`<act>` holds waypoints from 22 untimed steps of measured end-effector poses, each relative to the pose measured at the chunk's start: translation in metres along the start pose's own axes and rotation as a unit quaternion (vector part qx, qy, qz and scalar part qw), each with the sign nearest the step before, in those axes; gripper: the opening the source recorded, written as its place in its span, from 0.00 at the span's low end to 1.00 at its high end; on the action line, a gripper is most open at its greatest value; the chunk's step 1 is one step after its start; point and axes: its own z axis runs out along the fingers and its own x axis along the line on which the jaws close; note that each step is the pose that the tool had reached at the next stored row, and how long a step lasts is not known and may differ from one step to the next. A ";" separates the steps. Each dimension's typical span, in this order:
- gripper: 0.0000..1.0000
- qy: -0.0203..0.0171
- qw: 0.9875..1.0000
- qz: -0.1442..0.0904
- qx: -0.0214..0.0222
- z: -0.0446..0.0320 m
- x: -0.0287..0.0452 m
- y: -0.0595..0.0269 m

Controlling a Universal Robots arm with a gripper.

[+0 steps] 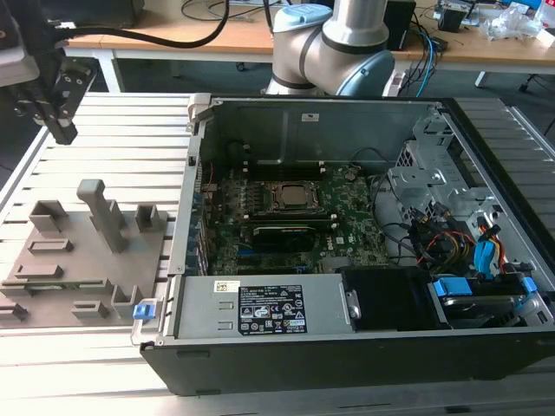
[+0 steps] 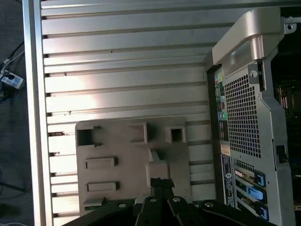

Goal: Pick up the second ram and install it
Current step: 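Reach for the second ram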

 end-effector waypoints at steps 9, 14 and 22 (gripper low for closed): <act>0.11 0.000 1.000 0.000 0.000 -0.0004 0.0160 -0.0078; 0.11 0.000 1.000 0.000 0.000 -0.0010 0.0207 -0.0244; 0.11 0.000 1.000 0.000 0.000 -0.0007 0.0229 -0.0328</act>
